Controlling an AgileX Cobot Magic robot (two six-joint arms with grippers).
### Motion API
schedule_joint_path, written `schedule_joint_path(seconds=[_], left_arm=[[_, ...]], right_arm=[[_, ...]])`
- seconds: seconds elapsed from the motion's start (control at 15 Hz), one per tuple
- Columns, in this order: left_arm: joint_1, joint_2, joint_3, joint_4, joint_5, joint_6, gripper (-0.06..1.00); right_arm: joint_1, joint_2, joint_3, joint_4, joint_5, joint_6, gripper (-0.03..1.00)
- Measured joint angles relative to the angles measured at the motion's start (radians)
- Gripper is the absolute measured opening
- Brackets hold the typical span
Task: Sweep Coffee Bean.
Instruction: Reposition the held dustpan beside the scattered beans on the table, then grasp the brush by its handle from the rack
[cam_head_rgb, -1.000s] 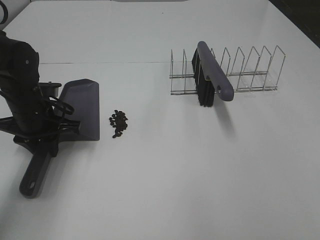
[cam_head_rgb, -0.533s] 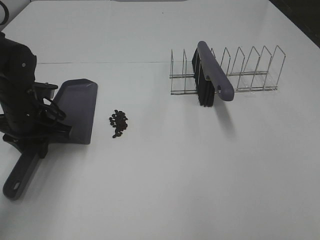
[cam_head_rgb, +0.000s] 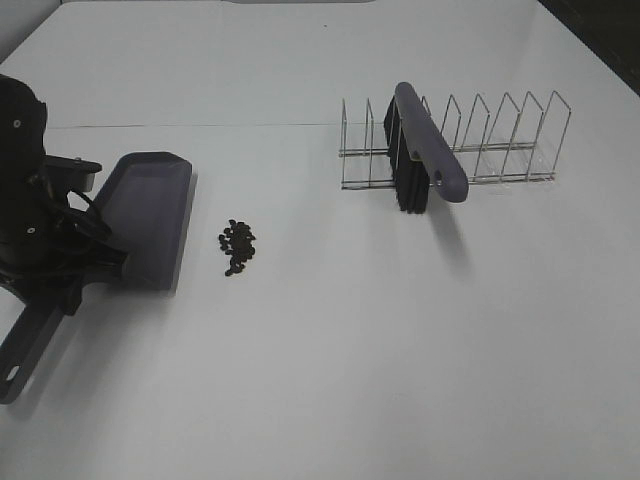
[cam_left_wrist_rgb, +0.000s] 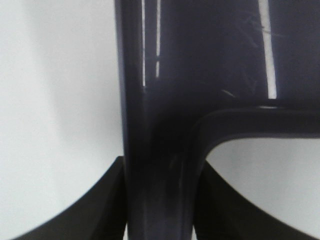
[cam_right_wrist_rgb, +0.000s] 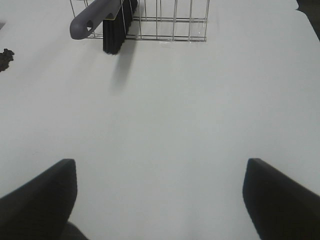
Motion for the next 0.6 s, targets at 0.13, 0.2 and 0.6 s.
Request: schedule_joint_path(seconds=[0.13, 0.2, 0.6], left_arm=[[0.0, -0.037, 0.043, 0.005, -0.035, 0.002, 0.33], [0.0, -0.051, 0.069, 0.007, -0.056, 0.002, 0.33], [0.0, -0.106, 0.116, -0.013, -0.08, 0.002, 0.33]], right_arm=[[0.0, 0.023, -0.029, 0.0, 0.01, 0.0, 0.77], [0.0, 0.061, -0.055, 0.0, 0.018, 0.0, 0.77], [0.0, 0.442, -0.3, 0.0, 0.037, 0.014, 0.77]])
